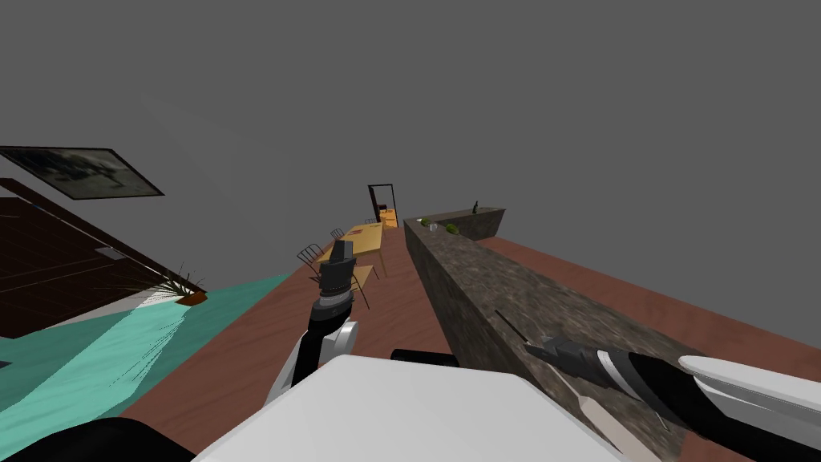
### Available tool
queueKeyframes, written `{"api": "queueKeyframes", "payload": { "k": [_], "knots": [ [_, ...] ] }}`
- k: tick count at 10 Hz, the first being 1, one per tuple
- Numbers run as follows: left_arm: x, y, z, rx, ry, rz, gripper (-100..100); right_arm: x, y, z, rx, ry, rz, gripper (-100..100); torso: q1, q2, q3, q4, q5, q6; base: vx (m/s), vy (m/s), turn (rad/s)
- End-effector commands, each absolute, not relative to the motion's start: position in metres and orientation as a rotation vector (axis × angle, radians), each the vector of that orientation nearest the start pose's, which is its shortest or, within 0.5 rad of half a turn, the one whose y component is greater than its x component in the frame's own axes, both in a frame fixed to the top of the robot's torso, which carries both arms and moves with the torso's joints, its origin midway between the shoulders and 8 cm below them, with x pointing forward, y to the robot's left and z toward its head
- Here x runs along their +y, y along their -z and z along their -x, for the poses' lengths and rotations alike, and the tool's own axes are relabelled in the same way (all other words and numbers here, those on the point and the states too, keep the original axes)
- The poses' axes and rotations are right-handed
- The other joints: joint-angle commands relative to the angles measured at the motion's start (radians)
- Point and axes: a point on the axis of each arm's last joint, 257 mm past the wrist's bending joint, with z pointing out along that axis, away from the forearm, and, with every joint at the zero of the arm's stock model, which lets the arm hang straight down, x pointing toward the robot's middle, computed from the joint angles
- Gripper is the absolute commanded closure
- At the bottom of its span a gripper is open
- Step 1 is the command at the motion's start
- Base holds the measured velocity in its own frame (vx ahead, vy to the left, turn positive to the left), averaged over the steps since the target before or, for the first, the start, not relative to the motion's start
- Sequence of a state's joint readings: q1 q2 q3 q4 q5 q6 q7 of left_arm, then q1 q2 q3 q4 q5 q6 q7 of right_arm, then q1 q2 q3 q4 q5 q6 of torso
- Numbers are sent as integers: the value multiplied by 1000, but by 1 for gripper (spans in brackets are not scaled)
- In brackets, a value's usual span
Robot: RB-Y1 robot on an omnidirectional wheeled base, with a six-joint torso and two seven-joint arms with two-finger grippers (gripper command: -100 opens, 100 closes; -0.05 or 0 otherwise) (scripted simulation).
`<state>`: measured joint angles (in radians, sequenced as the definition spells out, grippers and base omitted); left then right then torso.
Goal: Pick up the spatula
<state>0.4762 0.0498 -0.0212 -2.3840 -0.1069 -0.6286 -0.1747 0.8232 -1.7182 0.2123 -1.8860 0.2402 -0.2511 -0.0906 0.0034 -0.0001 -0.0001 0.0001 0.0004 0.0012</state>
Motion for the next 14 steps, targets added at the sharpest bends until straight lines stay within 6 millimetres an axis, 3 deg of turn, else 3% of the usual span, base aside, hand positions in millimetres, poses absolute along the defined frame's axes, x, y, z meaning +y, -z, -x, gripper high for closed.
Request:
{"api": "queueKeyframes", "payload": {
  "k": [1, 3, 7, 8, 9, 10, 14],
  "knots": [
    [238, -94, -299, 556, 1153, 298, 0, -449, 326, -218, 2636, -295, 328, -100, 0, 0, 0, 0, 0, 0, -8, 28, 36],
    [238, -94, -299, 556, 1153, 298, 0, -471, 331, -199, 2710, -227, 372, -100, 1, 0, 0, 0, 0, 0, -5, 55, 61],
    [238, -94, -299, 556, 1153, 298, 0, -493, 335, -180, 2782, -159, 419, -100, 1, 1, 0, 0, 0, 0, -12, 38, 34],
    [238, -94, -299, 556, 1153, 298, 0, -490, 335, -182, 2772, -174, 405, -100, 1, 0, 0, 0, 0, 0, -1, 20, 2],
    [238, -94, -299, 556, 1153, 298, 0, -491, 334, -182, 2773, -171, 409, 0, 0, 0, 0, 0, 0, 0, 0, 0, 0],
    [238, -94, -299, 556, 1153, 298, 0, -494, 341, -172, 2774, -168, 388, -100, -1, 0, 0, 0, 0, 0, 23, 8, 115],
    [238, -94, -299, 556, 1153, 298, 0, -496, 346, -165, 2775, -166, 374, -100, -2, -1, -1, 0, -1, 0, 18, 2, 35]
  ]
}}
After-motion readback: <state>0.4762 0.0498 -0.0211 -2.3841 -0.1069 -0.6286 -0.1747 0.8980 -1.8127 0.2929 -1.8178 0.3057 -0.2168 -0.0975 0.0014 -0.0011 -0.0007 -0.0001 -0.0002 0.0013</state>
